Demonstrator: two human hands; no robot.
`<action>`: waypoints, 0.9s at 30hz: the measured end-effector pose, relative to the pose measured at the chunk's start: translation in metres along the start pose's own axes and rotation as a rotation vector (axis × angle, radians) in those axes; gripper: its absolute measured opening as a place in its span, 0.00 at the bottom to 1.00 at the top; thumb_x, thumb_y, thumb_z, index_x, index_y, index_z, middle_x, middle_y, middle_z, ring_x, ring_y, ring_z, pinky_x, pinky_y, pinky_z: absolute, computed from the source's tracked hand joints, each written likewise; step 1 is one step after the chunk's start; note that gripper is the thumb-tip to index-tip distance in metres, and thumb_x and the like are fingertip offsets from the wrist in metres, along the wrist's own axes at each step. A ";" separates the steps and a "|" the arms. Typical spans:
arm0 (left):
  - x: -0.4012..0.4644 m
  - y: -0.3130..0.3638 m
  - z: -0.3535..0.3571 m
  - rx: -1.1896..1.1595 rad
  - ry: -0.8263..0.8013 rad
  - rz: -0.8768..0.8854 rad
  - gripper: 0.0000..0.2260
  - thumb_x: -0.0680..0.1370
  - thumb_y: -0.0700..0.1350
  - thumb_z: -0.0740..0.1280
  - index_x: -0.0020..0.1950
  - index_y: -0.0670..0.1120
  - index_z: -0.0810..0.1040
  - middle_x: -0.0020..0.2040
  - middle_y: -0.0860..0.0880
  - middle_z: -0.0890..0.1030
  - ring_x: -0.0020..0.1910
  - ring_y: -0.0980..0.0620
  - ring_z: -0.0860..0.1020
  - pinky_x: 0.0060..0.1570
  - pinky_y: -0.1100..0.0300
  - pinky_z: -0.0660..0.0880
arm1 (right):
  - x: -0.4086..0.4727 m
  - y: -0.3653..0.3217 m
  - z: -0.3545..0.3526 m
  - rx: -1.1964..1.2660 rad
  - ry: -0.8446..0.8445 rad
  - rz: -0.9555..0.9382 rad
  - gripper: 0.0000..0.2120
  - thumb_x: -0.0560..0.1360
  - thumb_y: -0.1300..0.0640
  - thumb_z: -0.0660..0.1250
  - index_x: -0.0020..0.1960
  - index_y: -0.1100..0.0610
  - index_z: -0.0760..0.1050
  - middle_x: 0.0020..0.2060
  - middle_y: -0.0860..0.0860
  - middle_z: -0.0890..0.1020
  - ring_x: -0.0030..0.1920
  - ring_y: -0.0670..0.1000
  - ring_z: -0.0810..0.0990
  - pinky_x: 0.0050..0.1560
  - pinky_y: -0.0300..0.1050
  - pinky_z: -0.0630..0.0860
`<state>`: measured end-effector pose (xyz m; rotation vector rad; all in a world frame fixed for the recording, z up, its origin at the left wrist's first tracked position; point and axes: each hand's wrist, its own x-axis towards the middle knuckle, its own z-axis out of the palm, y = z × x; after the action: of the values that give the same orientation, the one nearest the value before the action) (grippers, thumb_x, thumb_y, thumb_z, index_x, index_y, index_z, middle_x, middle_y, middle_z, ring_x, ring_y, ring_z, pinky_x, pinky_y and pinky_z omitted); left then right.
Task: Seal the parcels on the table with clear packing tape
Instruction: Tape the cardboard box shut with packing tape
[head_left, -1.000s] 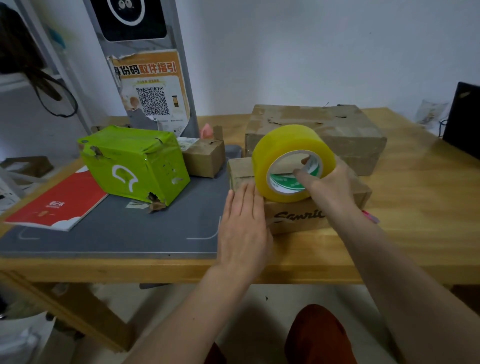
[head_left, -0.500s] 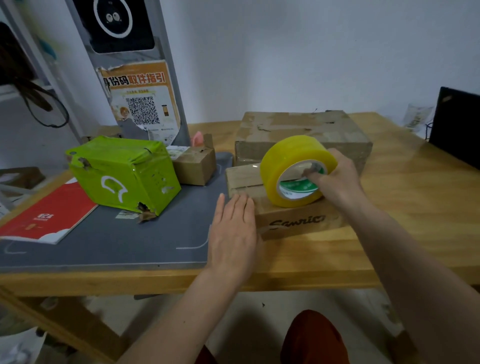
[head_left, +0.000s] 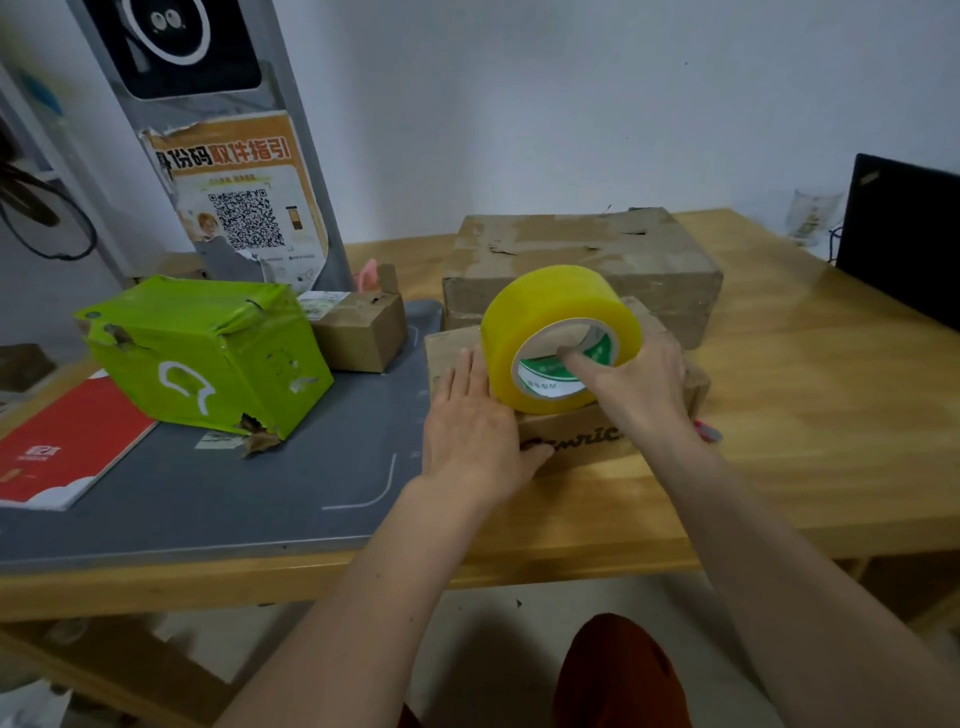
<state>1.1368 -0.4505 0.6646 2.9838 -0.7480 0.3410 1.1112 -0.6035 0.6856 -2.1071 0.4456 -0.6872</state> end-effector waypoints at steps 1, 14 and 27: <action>0.000 0.000 0.001 -0.007 -0.009 -0.004 0.45 0.77 0.68 0.61 0.82 0.43 0.46 0.82 0.43 0.44 0.81 0.45 0.42 0.79 0.50 0.43 | 0.002 0.002 0.001 -0.050 0.003 0.001 0.18 0.70 0.41 0.72 0.49 0.54 0.75 0.54 0.56 0.79 0.64 0.60 0.70 0.66 0.58 0.65; 0.002 -0.003 -0.003 -0.079 -0.046 -0.034 0.48 0.77 0.66 0.63 0.80 0.42 0.37 0.82 0.45 0.41 0.81 0.48 0.41 0.78 0.54 0.41 | 0.020 -0.002 -0.038 0.186 -0.114 0.095 0.05 0.76 0.60 0.69 0.45 0.61 0.80 0.43 0.57 0.83 0.49 0.59 0.81 0.51 0.54 0.77; 0.008 0.005 -0.008 -0.052 -0.133 -0.038 0.51 0.75 0.67 0.65 0.81 0.43 0.37 0.81 0.43 0.40 0.80 0.45 0.40 0.77 0.52 0.40 | 0.014 0.020 -0.031 0.272 -0.006 0.119 0.10 0.65 0.47 0.77 0.41 0.47 0.78 0.47 0.53 0.84 0.55 0.56 0.80 0.52 0.58 0.79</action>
<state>1.1395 -0.4577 0.6739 2.9903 -0.6976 0.1198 1.1020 -0.6416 0.6891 -1.8119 0.4440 -0.6338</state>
